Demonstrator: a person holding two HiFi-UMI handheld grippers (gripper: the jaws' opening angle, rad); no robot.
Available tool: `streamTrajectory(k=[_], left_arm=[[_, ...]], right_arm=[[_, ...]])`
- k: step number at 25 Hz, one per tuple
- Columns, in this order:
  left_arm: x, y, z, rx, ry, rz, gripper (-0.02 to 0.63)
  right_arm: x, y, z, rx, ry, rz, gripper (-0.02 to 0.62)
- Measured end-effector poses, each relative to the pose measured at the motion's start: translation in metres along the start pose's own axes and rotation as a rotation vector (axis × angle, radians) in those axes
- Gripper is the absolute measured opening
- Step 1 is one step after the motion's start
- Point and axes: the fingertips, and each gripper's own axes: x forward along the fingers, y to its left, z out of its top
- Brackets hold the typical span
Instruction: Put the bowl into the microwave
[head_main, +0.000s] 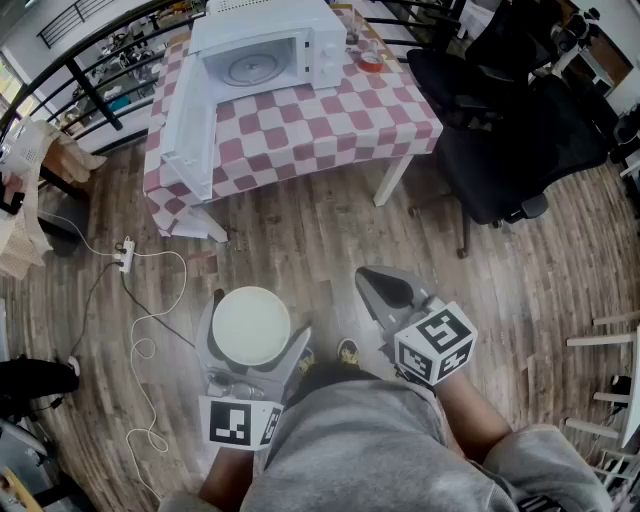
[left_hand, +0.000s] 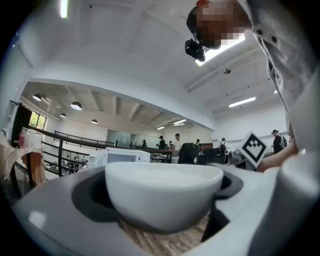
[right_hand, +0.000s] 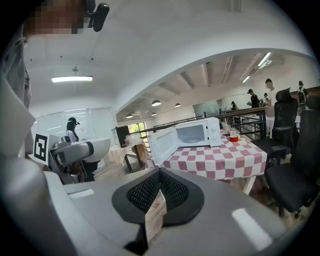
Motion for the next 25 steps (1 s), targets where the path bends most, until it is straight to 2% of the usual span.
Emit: streamTrajectory(k=[9,25], left_arm=[[-0.004,0.007,-0.001,-0.002,0.005,-0.010,0.538],[-0.020,0.053,0.001,0.002,-0.031,-0.016,0.538]], right_arm=[[0.005,0.010,0.000,-0.024,0.013,0.003,-0.005],[0.045,0.043,0.003,0.025,-0.005,-0.024,-0.005]])
